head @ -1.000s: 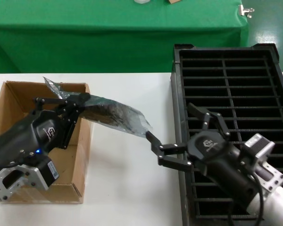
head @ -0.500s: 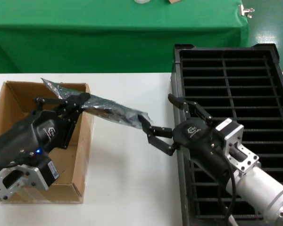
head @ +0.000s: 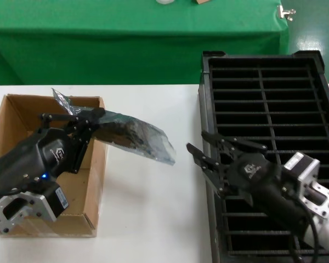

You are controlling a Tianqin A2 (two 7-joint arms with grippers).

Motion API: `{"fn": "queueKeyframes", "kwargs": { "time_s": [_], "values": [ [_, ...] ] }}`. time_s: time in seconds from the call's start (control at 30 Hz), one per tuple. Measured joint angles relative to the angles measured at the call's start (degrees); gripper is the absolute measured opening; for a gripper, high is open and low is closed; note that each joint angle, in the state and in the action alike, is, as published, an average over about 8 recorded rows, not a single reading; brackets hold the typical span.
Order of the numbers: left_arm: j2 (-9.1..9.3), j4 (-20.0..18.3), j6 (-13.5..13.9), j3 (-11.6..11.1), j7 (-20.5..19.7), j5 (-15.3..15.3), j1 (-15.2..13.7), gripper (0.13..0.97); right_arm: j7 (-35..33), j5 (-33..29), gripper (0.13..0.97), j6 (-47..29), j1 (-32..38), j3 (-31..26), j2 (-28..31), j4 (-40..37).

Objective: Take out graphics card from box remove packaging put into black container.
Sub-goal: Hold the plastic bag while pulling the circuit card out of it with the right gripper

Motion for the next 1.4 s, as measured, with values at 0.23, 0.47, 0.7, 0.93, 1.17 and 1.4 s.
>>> {"fn": "queueKeyframes", "kwargs": {
  "time_s": [0.23,0.47,0.7,0.93,1.17,1.4],
  "values": [
    [0.00,0.00,0.00,0.00,0.00,0.00,0.00,0.139,-1.44,2.97,0.259,-3.50,-1.30,0.96,2.47,2.31],
    [0.00,0.00,0.00,0.00,0.00,0.00,0.00,0.139,-3.34,4.66,0.169,-6.49,0.57,-0.21,1.64,1.42],
    [0.00,0.00,0.00,0.00,0.00,0.00,0.00,0.139,-4.82,5.46,0.156,-8.52,2.74,-1.26,0.58,-0.16],
    [0.00,0.00,0.00,0.00,0.00,0.00,0.00,0.139,-5.85,6.03,0.135,-9.66,3.66,-1.82,-0.06,-0.85],
    [0.00,0.00,0.00,0.00,0.00,0.00,0.00,0.139,-7.39,6.83,0.135,-10.56,4.57,-1.71,-0.70,-1.91],
    [0.00,0.00,0.01,0.00,0.00,0.00,0.00,0.139,-9.68,7.99,0.135,-12.76,6.29,-1.71,-1.23,-4.34]
  ]
}}
